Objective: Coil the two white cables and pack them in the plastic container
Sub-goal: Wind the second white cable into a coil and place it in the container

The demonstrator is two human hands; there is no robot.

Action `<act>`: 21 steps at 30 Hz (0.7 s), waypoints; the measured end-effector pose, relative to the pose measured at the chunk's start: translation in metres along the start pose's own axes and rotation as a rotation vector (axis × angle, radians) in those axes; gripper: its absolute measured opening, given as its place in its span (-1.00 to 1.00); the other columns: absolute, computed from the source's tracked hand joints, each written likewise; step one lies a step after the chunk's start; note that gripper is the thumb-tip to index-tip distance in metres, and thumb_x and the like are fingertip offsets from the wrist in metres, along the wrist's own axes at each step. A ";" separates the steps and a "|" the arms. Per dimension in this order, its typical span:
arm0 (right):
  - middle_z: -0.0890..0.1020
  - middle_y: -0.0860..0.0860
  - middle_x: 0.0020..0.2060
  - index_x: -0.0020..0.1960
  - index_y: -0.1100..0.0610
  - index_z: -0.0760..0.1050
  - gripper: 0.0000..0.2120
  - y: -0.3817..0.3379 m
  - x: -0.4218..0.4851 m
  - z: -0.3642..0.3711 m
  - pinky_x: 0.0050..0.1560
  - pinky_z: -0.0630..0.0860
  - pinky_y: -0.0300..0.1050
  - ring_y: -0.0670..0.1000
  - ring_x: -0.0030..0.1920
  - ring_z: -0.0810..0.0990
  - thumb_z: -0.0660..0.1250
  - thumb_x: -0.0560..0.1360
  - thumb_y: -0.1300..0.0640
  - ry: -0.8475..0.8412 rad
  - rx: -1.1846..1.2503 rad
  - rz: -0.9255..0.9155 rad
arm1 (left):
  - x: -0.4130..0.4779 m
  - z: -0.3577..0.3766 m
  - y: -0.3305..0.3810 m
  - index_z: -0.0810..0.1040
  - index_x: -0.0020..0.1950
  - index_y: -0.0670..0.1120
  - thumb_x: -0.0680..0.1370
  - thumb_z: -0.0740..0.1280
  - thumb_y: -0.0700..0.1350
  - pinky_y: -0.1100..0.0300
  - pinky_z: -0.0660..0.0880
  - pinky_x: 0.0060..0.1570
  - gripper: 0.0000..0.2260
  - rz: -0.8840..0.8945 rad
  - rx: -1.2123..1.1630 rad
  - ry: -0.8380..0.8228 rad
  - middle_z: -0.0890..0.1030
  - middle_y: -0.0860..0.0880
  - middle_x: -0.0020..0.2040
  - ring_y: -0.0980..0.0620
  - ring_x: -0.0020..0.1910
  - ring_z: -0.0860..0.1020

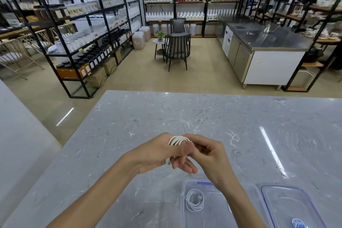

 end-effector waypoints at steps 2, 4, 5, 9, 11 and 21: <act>0.74 0.09 -0.14 0.01 0.16 0.69 -0.80 -0.001 0.001 0.000 -0.01 0.62 -0.02 0.09 -0.11 0.71 0.34 0.52 0.36 0.018 -0.010 0.002 | 0.000 -0.001 0.001 0.55 -0.37 -0.16 0.47 0.45 0.10 0.08 0.62 -0.04 -0.63 0.008 -0.060 -0.009 0.54 -0.01 -0.50 -0.16 -0.14 0.71; 0.74 0.11 -0.17 0.01 0.16 0.69 -0.81 -0.001 0.001 0.001 -0.02 0.60 0.09 0.16 -0.15 0.68 0.33 0.53 0.34 0.027 -0.017 0.001 | 0.002 -0.003 -0.002 0.53 -0.35 -0.19 0.47 0.44 0.09 0.14 0.61 -0.07 -0.62 0.012 -0.102 -0.013 0.56 0.01 -0.48 -0.13 -0.15 0.71; 0.74 0.14 -0.18 0.01 0.14 0.69 -0.80 0.000 0.000 0.001 -0.02 0.58 0.17 0.26 -0.14 0.65 0.33 0.54 0.33 0.028 -0.029 0.002 | 0.003 -0.004 -0.004 0.52 -0.34 -0.20 0.48 0.44 0.09 0.15 0.61 -0.07 -0.62 0.014 -0.113 -0.013 0.57 0.01 -0.47 -0.12 -0.15 0.71; 0.74 0.11 -0.22 0.00 0.12 0.70 -0.78 0.003 -0.003 0.001 -0.07 0.59 0.11 0.13 -0.20 0.65 0.29 0.57 0.30 0.004 -0.079 0.003 | 0.008 -0.007 -0.015 0.51 -0.35 -0.21 0.48 0.43 0.10 0.14 0.61 -0.10 -0.59 0.002 -0.115 0.001 0.50 -0.03 -0.49 -0.13 -0.18 0.70; 0.74 0.04 -0.23 0.02 0.06 0.70 -0.79 0.001 -0.003 0.003 -0.12 0.58 -0.14 -0.07 -0.21 0.63 0.29 0.59 0.22 -0.076 -0.104 0.008 | 0.011 -0.003 -0.017 0.51 -0.39 -0.18 0.50 0.40 0.11 0.16 0.61 -0.16 -0.58 0.000 -0.096 -0.017 0.46 -0.04 -0.50 -0.10 -0.22 0.70; 0.73 -0.07 -0.25 -0.03 -0.13 0.69 -0.76 -0.003 -0.005 -0.004 -0.18 0.58 -0.12 -0.03 -0.25 0.61 0.31 0.57 0.16 0.017 -0.285 -0.056 | 0.015 -0.011 -0.009 0.53 -0.36 -0.23 0.52 0.41 0.03 0.13 0.62 -0.18 -0.61 0.037 0.061 0.044 0.51 0.00 -0.54 -0.14 -0.22 0.71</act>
Point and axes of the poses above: each hand's wrist, its own x-axis towards the middle knuckle, its own z-axis out of the palm, y = z × x, the point moved 9 cm from there along x, towards the middle knuckle
